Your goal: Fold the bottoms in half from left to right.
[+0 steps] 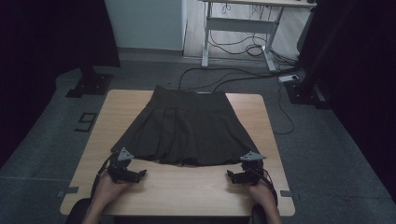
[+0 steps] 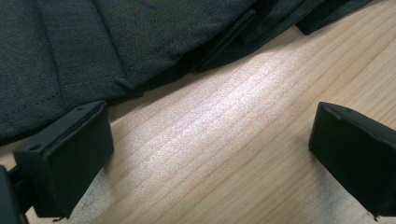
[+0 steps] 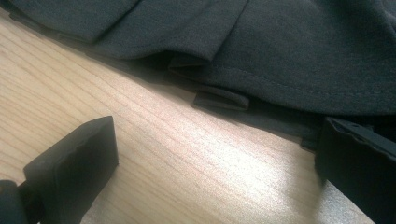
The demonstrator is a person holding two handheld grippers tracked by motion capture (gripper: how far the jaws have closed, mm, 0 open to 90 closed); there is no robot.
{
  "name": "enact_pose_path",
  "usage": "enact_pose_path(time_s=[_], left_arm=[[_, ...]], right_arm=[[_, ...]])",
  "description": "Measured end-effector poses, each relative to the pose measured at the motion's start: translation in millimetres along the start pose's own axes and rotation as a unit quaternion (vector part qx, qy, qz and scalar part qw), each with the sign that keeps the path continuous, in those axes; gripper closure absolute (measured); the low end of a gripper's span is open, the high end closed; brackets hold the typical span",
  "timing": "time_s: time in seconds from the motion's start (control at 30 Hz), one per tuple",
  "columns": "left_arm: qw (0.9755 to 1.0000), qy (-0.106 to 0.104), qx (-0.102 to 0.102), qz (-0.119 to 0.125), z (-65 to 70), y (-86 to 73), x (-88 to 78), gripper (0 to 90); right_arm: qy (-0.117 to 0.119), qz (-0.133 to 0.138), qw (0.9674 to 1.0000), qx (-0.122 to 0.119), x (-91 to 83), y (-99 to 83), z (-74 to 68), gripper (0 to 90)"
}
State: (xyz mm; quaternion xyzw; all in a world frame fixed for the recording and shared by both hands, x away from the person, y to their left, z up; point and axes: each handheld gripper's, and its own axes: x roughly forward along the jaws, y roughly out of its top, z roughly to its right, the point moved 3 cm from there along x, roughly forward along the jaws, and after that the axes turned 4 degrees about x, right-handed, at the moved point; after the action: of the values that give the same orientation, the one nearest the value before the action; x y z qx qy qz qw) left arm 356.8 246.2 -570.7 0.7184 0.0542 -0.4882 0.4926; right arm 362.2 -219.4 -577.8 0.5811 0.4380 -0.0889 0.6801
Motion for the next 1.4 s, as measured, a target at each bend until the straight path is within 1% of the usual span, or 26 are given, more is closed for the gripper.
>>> enact_pose_path(time_s=[0.37,0.47,0.57,0.6,0.63,0.7,0.73,0.77,0.8,0.83,0.87,0.9,0.93,0.97,1.0,1.03,1.07,1.1,1.13,1.2,1.23,1.27,1.3,1.33,1.37,1.4], left_arm=[[1.0000,0.000,0.000,0.000,0.0,0.0,0.0,0.0],[1.0000,0.000,0.000,0.000,0.1,0.1,0.1,0.0],[1.0000,0.002,-0.003,-0.002,0.7,0.7,0.3,0.0],[1.0000,0.004,-0.005,-0.007,1.6,2.0,-0.3,0.4],[1.0000,0.004,-0.005,-0.007,1.6,2.0,-0.3,1.3],[0.9999,0.001,-0.005,-0.012,1.2,3.5,-1.2,2.5],[0.9999,0.001,-0.005,-0.016,-1.1,6.1,-2.7,3.9],[0.9999,0.001,-0.005,-0.016,-1.1,6.1,-2.7,3.9],[0.9999,0.010,0.000,-0.012,-4.8,11.3,-6.2,3.9],[0.9999,0.010,0.000,-0.012,-4.8,11.3,-6.2,3.9],[0.9998,0.015,0.004,-0.011,-7.3,14.8,-8.3,3.9],[0.9998,0.018,0.005,-0.008,-9.9,18.9,-10.3,3.8],[0.9998,0.018,0.002,0.001,-16.1,27.3,-13.7,3.8],[0.9998,0.018,0.002,0.001,-16.1,27.3,-13.7,4.0],[0.9998,0.015,-0.001,0.009,-23.4,35.9,-15.9,4.5],[0.9998,0.015,-0.001,0.009,-23.4,35.9,-15.9,5.4],[0.9996,0.018,-0.009,0.018,-33.6,44.2,-17.3,6.7],[0.9996,0.018,-0.009,0.018,-33.6,44.2,-17.3,8.2],[0.9991,0.019,-0.020,0.031,-45.4,51.1,-17.1,10.5],[0.9983,0.027,-0.035,0.038,-58.8,55.2,-13.8,15.0],[0.9983,0.027,-0.035,0.038,-58.8,55.2,-13.8,16.4],[0.9980,0.028,-0.040,0.039,-63.8,55.5,-11.3,16.4],[0.9979,0.030,-0.042,0.039,-67.2,55.0,-9.5,19.9],[0.9976,0.038,-0.045,0.036,-71.2,53.5,-6.8,28.4],[0.9972,0.047,-0.048,0.032,-74.5,51.2,-3.9,28.4],[0.9973,0.044,-0.053,0.024,-78.1,45.2,2.3,36.9]], right_arm=[[-0.002,0.000,1.0000,0.001,0.2,0.2,-0.2,0.0],[-0.001,-0.006,1.0000,-0.001,-0.2,0.7,-0.2,0.0],[0.001,-0.012,0.9999,-0.003,-1.0,0.9,-0.3,0.0],[0.003,-0.018,0.9998,-0.002,-2.0,1.2,-0.1,0.0],[0.003,-0.018,0.9998,-0.002,-2.0,1.2,-0.1,0.0],[0.010,-0.021,0.9997,0.001,-3.2,1.7,-0.5,0.0],[0.017,-0.021,0.9996,0.005,-5.2,2.9,-1.3,0.0],[0.017,-0.021,0.9996,0.005,-5.2,2.9,-1.3,0.0],[0.018,-0.015,0.9997,0.009,-8.4,6.4,-2.8,0.0],[0.018,-0.015,0.9997,0.009,-8.4,6.4,-2.8,0.0],[0.019,-0.009,0.9998,0.008,-10.5,9.1,-4.4,0.0],[0.020,0.002,0.9998,0.005,-14.0,15.9,-8.0,0.0],[0.023,0.007,0.9997,0.005,-15.4,20.0,-9.7,0.2],[0.023,0.007,0.9997,0.005,-15.4,20.0,-9.7,0.2],[0.027,0.013,0.9995,0.010,-16.9,29.6,-12.6,1.6],[0.028,0.016,0.9994,0.015,-17.5,34.8,-13.9,2.2],[0.029,0.018,0.9993,0.018,-17.9,40.1,-14.5,2.8],[0.029,0.018,0.9993,0.018,-17.9,40.1,-14.5,2.8],[0.031,0.022,0.9991,0.021,-17.8,51.0,-16.1,4.0],[0.031,0.021,0.9991,0.018,-15.8,60.5,-17.2,5.7],[0.031,0.021,0.9991,0.018,-15.8,60.5,-17.2,5.7],[0.027,0.018,0.9993,0.019,-12.9,65.2,-17.1,7.4],[0.024,0.015,0.9994,0.020,-9.5,68.3,-16.6,9.1],[0.020,0.011,0.9993,0.028,-2.2,71.5,-15.6,14.2],[0.020,0.011,0.9993,0.028,-2.2,71.5,-15.6,14.2],[0.006,0.001,0.9995,0.032,7.8,71.3,-13.7,16.5]])
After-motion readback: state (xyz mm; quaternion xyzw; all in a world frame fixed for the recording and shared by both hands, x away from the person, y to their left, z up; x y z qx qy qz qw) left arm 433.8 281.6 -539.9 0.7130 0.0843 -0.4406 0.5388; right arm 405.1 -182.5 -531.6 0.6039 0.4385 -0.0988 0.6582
